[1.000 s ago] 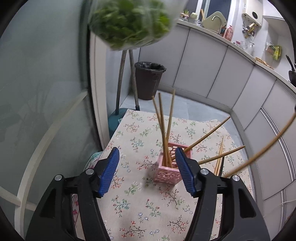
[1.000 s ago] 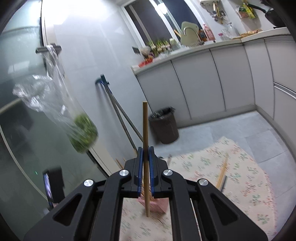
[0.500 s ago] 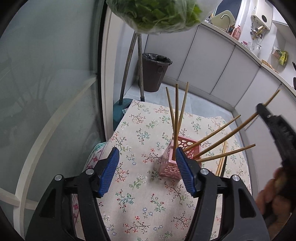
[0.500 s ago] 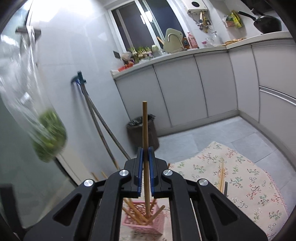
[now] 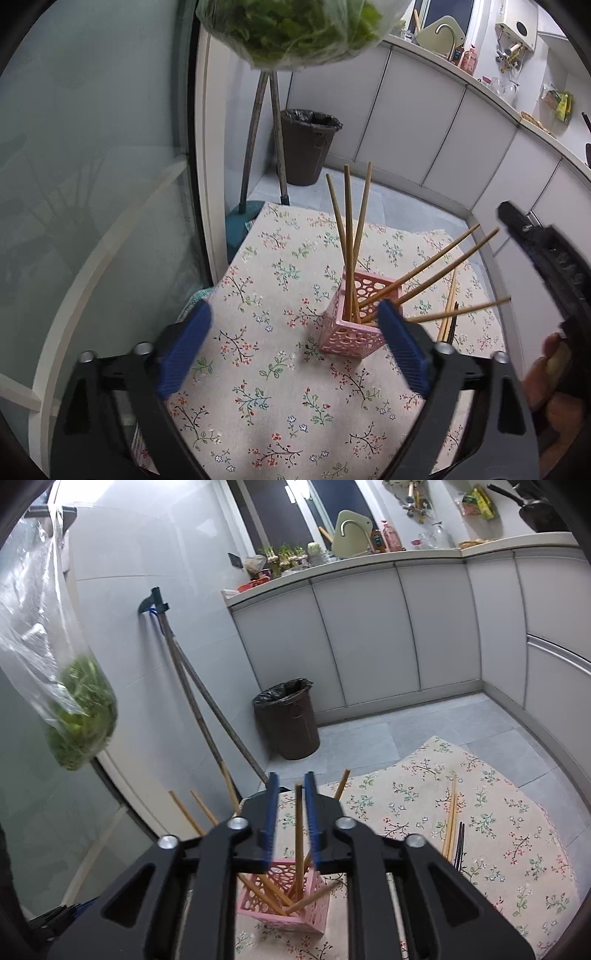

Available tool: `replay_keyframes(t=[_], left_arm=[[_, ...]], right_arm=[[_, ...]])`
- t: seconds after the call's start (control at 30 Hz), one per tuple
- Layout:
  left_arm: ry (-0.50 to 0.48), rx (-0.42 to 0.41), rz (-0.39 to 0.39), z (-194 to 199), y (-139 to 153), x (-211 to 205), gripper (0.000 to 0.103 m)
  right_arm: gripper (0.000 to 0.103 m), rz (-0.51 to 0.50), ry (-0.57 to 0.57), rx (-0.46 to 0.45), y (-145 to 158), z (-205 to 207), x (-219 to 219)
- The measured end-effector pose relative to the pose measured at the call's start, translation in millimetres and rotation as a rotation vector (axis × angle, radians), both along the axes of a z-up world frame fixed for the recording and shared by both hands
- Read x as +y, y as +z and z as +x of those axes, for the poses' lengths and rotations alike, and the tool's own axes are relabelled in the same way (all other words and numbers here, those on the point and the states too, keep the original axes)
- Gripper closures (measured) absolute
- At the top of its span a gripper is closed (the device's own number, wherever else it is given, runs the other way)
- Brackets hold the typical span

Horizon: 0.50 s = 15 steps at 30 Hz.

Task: Organize utensils
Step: 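Lower the right gripper's chopstick into the pink basket and open it, then move both grippers back toward the black chopsticks on the table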

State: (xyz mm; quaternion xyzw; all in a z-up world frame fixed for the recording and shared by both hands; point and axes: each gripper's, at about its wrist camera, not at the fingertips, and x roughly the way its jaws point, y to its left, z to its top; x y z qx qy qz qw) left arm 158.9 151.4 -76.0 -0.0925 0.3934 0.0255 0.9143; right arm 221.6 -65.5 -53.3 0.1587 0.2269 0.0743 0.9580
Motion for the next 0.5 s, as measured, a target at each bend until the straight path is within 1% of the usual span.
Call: replay_keyframes(t=[0.03,0.07,0.13,0.17,0.2,0.23,0.3,0.4,0.43,0.5], left_arm=[[0.005,-0.009,0.014,-1.4,1.6,-1.5,0.007],[0.007,-0.015,0.022,-2.2,2.6,-2.5,0.007],[0.003,-0.021,0.042,-4.3,4.6,-6.7,0.007],[-0.001,-0.019,0.047,-4.5,4.8,-8.2,0.007],[-0.007,-0.012,0.057,-5.3,4.5,-11.3,0.007],[-0.011,-0.01,0.063,-5.9,4.0,-12.7,0.007],[-0.017,-0.002,0.078,-7.8,3.2,-17.8,0.007],[-0.032,0.0,0.092,-11.6,2.8,-26.0,0.007],[-0.037,-0.001,0.101,-13.0,3.2,-29.1,0.007],[-0.044,-0.007,0.128,-15.7,3.3,-35.9,0.007]], right_arm=[[0.075,0.001,0.004,-0.007,3.1,-2.4,-1.5],[0.071,0.006,0.01,-0.019,9.9,-6.9,-6.8],[0.054,0.019,0.011,-0.038,19.5,-15.2,-15.8],[0.048,0.026,0.008,-0.048,24.8,-20.0,-22.1],[0.037,0.03,0.004,-0.053,28.4,-23.3,-26.7],[0.028,0.032,-0.012,-0.06,33.7,-29.3,-35.1],[0.022,0.024,-0.038,-0.063,40.3,-38.7,-50.1],[0.013,0.006,-0.062,-0.032,44.0,-46.5,-71.1],[0.009,-0.002,-0.072,-0.021,43.7,-47.7,-77.0],[0.006,-0.034,-0.103,-0.003,42.0,-52.6,-90.8]])
